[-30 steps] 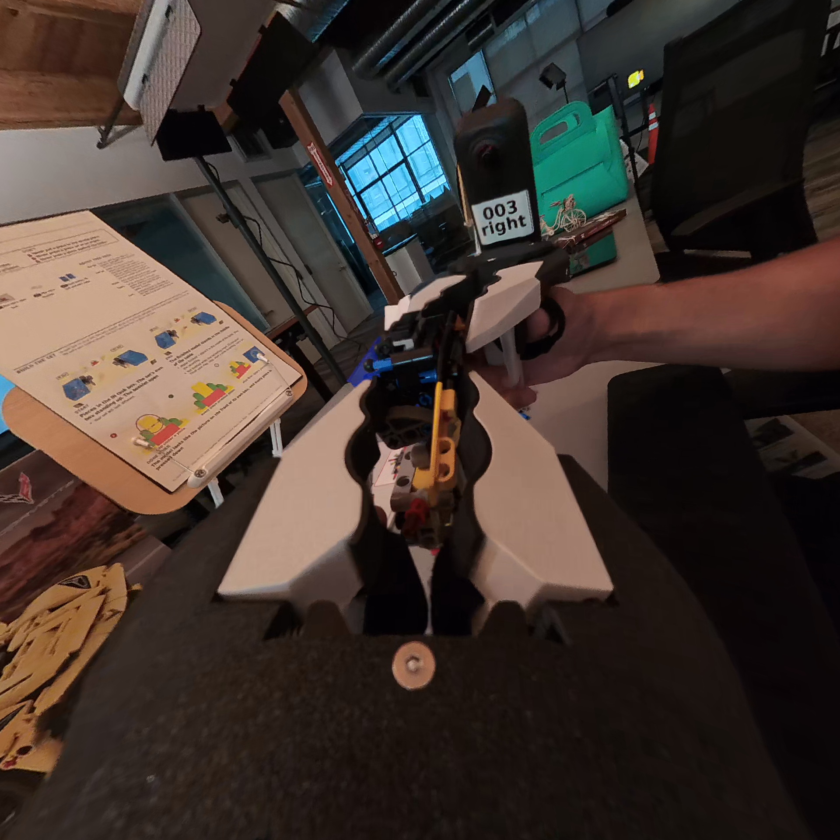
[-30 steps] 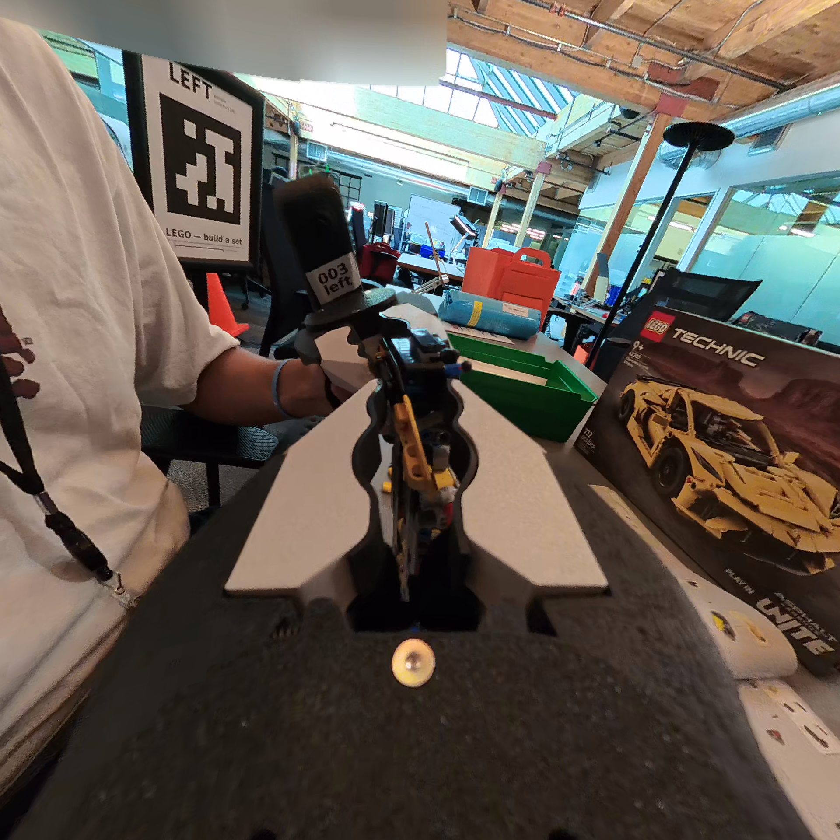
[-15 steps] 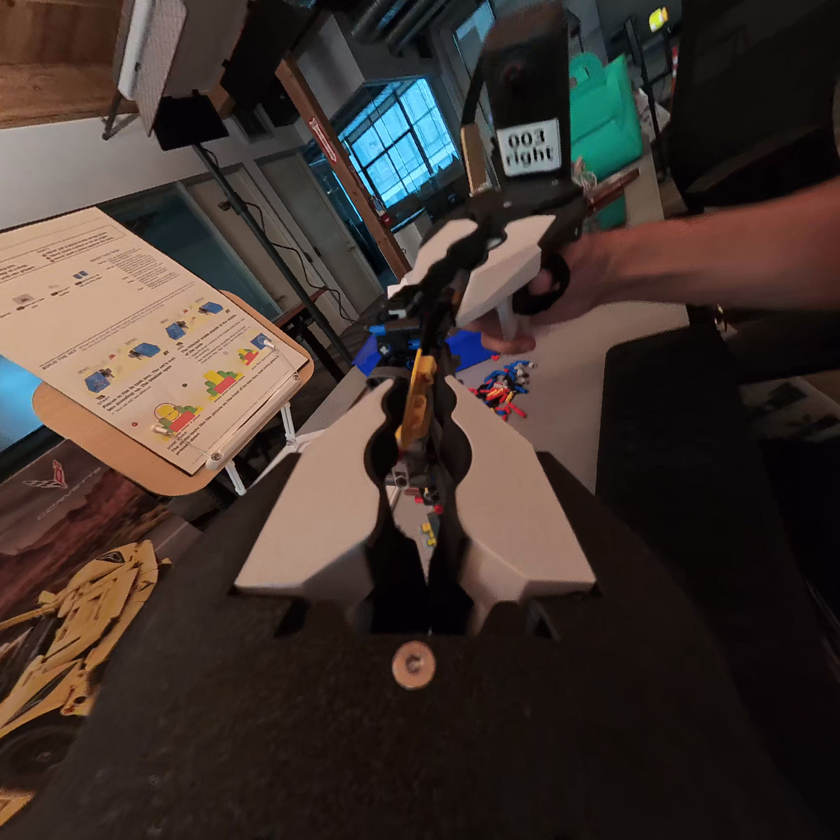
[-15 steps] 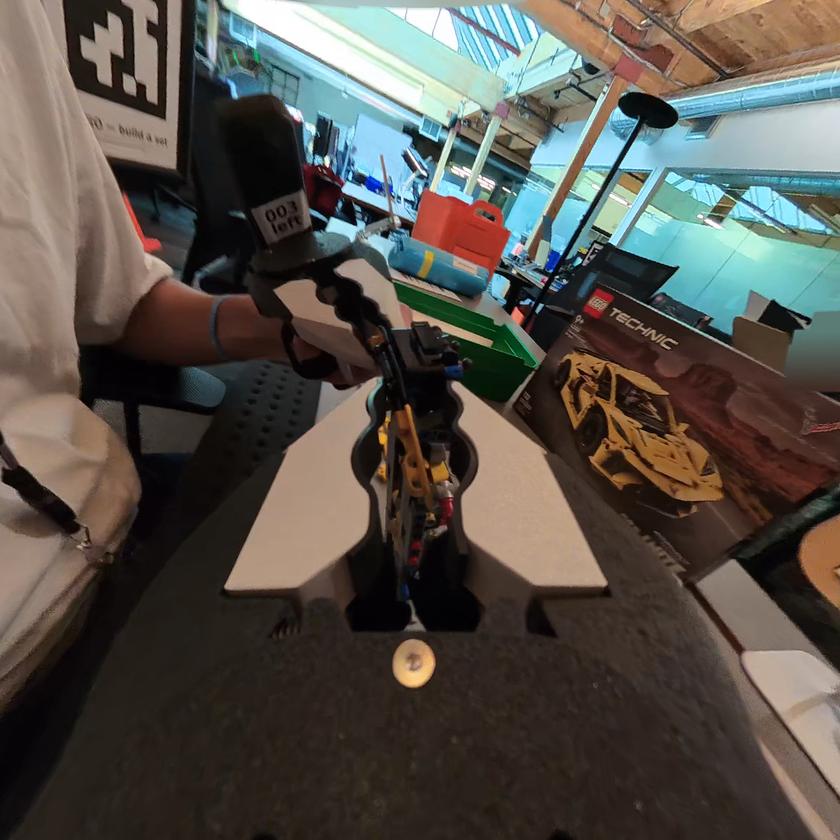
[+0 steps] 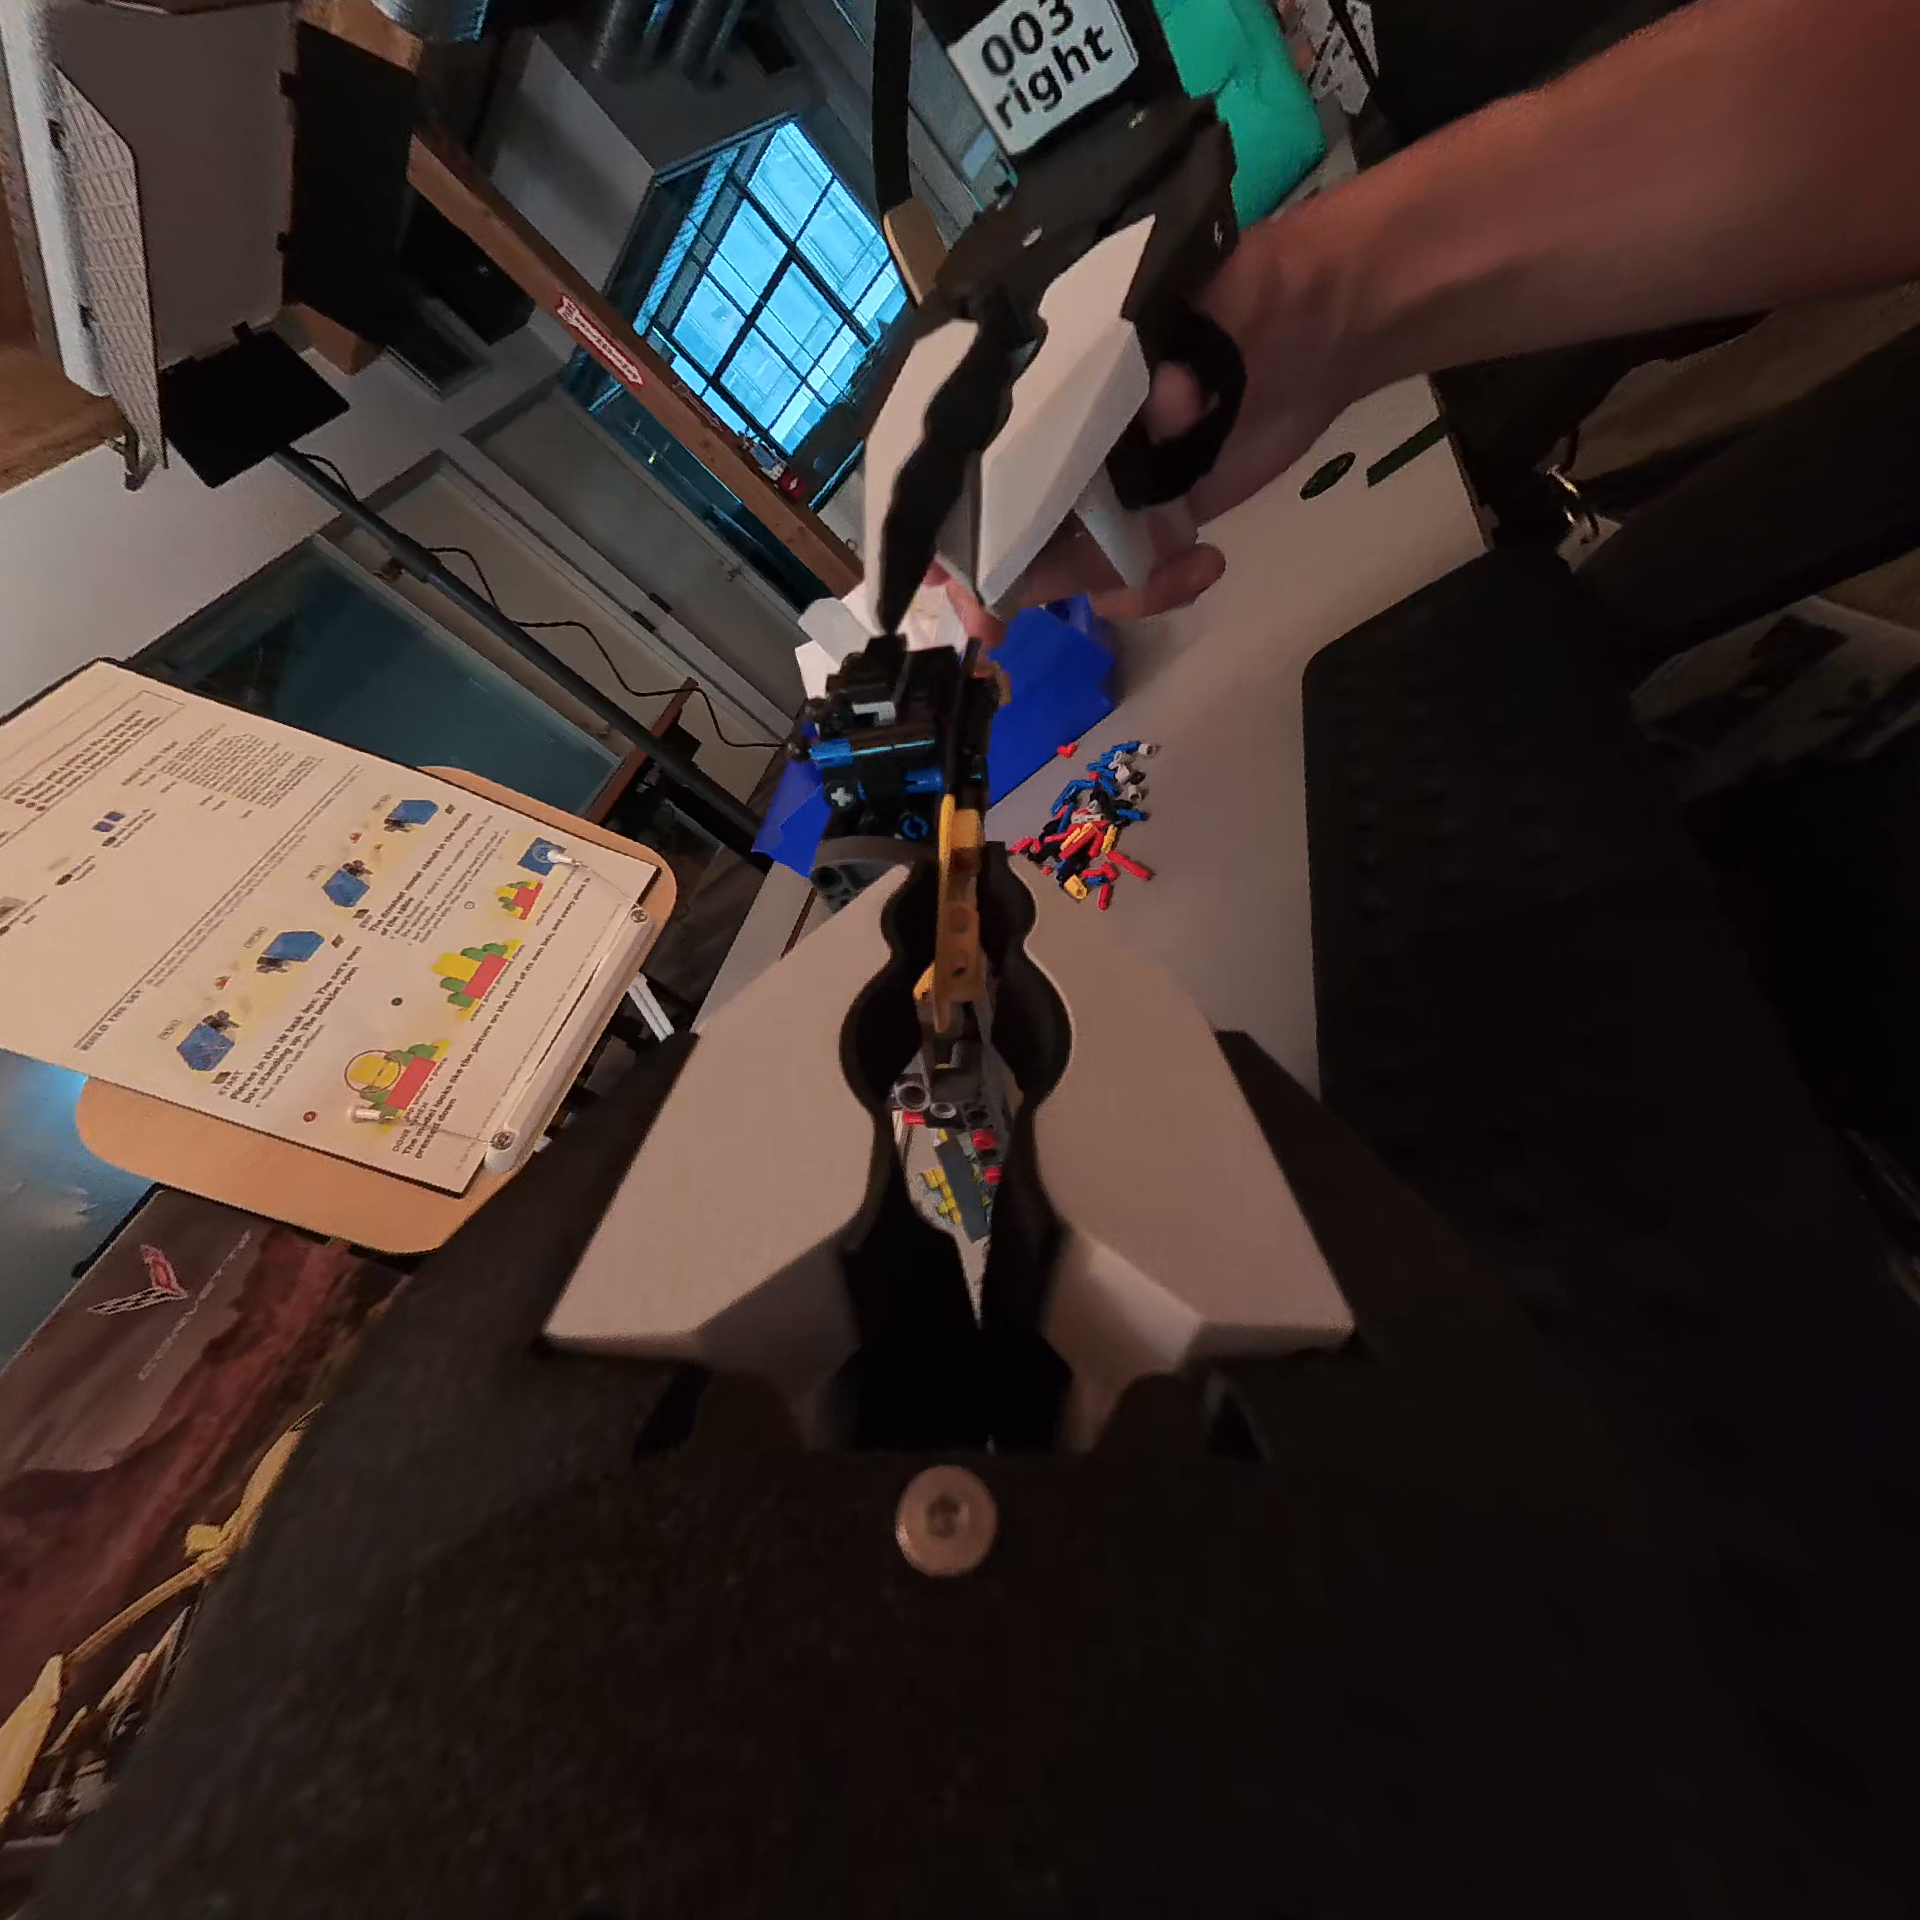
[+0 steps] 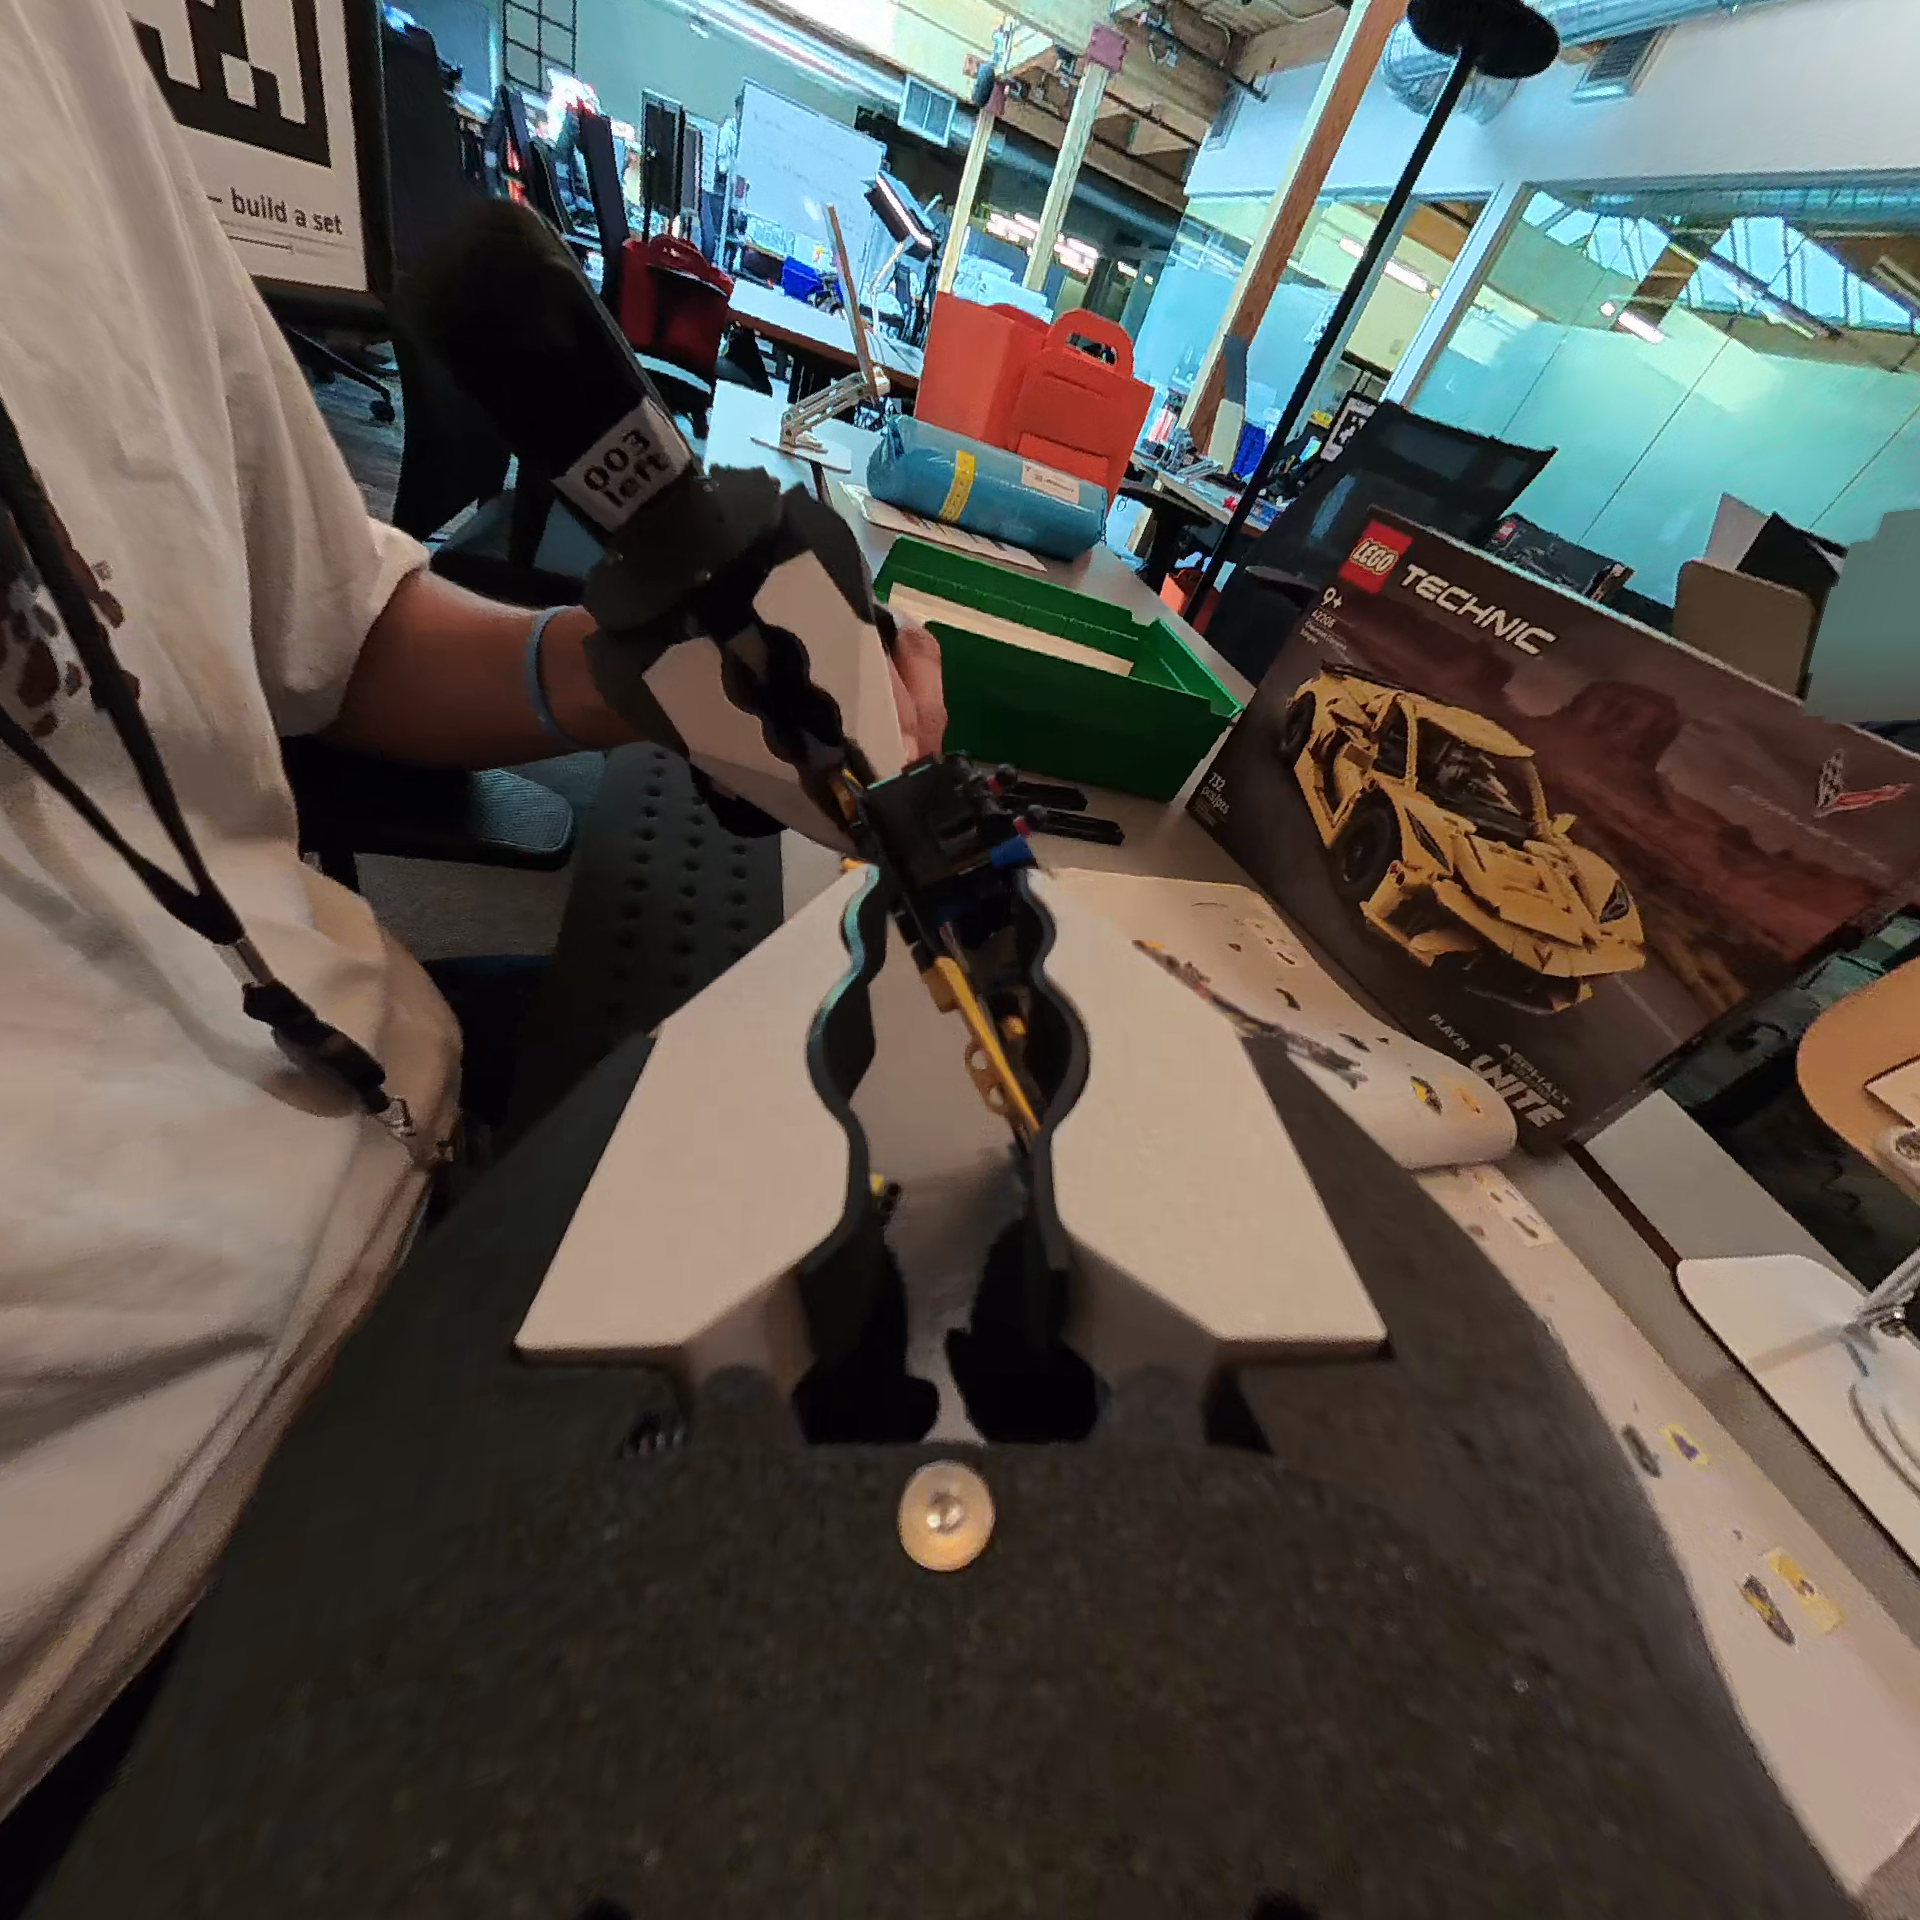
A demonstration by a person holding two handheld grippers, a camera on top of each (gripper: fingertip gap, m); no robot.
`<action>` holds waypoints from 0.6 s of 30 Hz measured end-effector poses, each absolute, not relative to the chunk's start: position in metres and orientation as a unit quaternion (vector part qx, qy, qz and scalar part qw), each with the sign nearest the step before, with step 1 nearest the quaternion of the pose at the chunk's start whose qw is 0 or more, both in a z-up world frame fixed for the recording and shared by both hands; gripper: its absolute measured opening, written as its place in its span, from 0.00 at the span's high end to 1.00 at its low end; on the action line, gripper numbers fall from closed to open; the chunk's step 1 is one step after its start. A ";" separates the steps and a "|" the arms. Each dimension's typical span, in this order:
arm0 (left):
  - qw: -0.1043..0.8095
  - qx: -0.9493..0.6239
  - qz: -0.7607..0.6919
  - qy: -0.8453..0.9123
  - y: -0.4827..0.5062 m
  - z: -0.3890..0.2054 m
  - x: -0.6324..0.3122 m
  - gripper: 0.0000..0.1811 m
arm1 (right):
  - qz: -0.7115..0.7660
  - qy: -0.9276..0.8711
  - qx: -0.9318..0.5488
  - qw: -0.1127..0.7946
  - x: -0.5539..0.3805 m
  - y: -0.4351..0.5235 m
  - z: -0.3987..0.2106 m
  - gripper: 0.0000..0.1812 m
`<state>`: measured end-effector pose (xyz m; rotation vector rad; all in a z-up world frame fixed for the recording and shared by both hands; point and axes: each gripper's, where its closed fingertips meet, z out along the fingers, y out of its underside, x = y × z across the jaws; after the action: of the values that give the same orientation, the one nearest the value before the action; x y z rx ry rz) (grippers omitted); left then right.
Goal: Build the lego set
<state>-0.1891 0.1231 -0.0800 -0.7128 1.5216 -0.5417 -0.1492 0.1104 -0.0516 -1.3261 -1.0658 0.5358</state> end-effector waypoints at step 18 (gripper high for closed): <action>0.599 -0.340 -0.228 0.688 0.137 -0.114 -0.186 0.96 | 0.023 -0.551 -0.646 0.527 -0.144 0.120 -0.105 0.96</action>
<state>-0.1859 0.1369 -0.1138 -0.7888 1.5968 -0.5300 -0.1441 0.1204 -0.1048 -1.5447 -1.3164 0.0557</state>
